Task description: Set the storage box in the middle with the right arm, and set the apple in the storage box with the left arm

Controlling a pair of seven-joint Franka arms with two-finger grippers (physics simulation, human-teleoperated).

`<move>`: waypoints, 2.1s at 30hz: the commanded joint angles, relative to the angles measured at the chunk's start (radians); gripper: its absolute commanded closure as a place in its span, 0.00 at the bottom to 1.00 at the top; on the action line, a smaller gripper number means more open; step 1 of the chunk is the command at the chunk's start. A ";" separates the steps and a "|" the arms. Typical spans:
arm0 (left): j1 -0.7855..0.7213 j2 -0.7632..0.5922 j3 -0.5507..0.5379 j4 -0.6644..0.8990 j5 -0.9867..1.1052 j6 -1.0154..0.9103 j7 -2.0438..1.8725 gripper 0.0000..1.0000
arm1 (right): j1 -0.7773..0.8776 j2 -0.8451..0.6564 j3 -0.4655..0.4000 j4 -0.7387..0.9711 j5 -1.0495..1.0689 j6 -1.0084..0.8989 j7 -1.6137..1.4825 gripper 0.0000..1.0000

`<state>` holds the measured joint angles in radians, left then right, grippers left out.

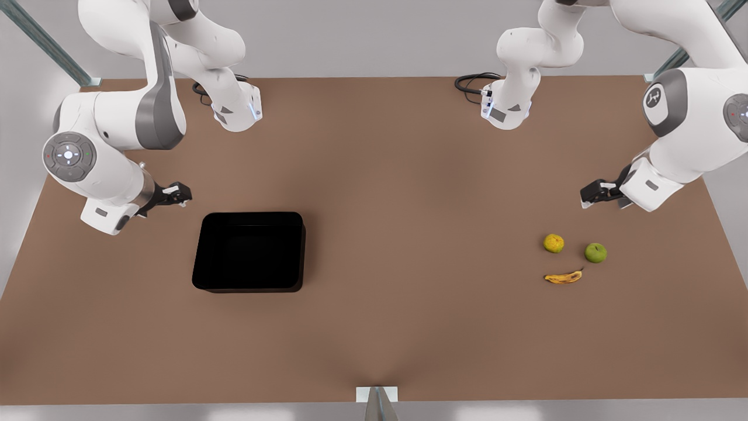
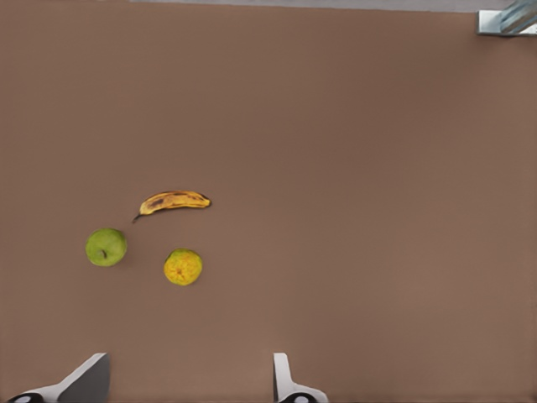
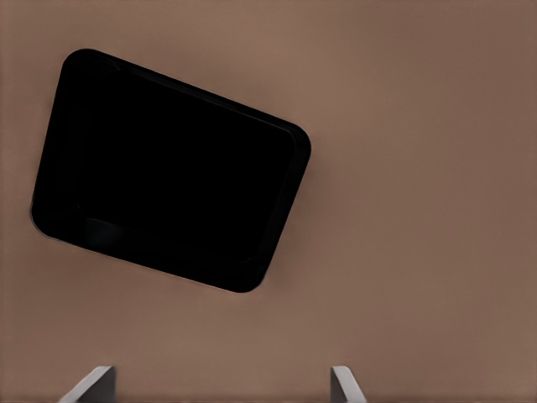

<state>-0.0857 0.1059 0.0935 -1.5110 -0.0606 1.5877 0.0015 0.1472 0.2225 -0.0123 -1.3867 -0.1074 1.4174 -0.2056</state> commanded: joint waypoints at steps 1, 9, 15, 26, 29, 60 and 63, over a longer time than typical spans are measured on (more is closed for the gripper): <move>0.001 0.000 0.000 0.000 -0.002 0.000 0.000 0.00 | 0.000 0.000 0.000 0.000 0.000 0.000 0.000 0.00; 0.047 0.185 0.103 -0.015 -0.082 0.006 -0.195 0.00 | -0.003 0.086 -0.044 -0.434 -0.002 0.554 0.218 0.00; 0.139 0.393 0.258 -0.020 -0.666 0.009 -0.636 0.00 | -0.044 0.109 -0.087 -0.604 0.046 0.762 0.150 0.00; 0.311 0.618 0.308 -0.092 -1.199 -0.074 -0.672 0.00 | -0.041 0.230 -0.087 -0.594 0.087 0.769 0.127 0.44; 0.311 0.618 0.313 -0.101 -1.144 -0.181 -0.653 0.00 | -0.041 0.247 -0.087 -0.591 0.089 0.767 0.124 0.51; 0.360 0.772 0.313 -0.107 -1.121 0.069 -0.523 0.00 | 0.258 0.371 -0.075 -0.226 0.159 0.646 -0.061 0.79; 0.362 0.775 0.311 -0.110 -1.121 0.090 -0.514 0.00 | 0.331 0.472 -0.034 -0.109 0.229 0.658 0.044 0.79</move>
<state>0.2761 0.8797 0.4036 -1.6214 -1.1792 1.6780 -0.5115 0.4885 0.7115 -0.0354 -1.4812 0.1242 2.0839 -0.1366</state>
